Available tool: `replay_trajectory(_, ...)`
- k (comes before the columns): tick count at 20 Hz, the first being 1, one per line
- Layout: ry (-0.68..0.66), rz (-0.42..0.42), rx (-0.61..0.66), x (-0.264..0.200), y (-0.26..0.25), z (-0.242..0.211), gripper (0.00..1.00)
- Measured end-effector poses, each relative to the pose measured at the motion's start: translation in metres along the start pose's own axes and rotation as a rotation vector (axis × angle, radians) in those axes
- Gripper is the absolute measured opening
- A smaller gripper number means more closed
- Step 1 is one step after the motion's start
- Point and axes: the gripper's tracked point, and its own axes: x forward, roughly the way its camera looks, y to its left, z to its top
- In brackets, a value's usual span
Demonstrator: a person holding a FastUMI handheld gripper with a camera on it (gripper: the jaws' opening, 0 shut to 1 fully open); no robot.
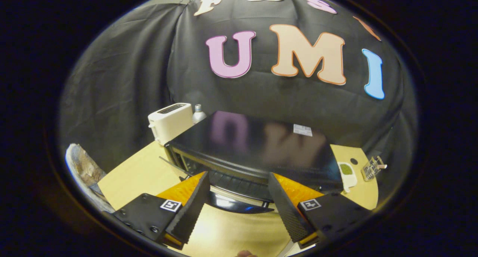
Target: Open the toaster oven, put the food inside, and close the toaster oven door.
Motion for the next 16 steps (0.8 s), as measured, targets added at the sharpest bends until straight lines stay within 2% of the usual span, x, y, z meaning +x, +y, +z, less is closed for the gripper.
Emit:
replay_trajectory(3, 0.079, 0.057, 0.066, -0.016, 0.011, -0.035, 0.99)
replay_trajectory(9, 0.235, 0.127, 0.061, -0.038, 0.034, -0.109, 0.98)
replay_trajectory(13, 0.27, 0.146, -0.01, -0.038, 0.042, -0.135, 0.99)
replay_trajectory(16, 0.298, 0.155, -0.015, -0.034, 0.047, -0.155, 1.0)
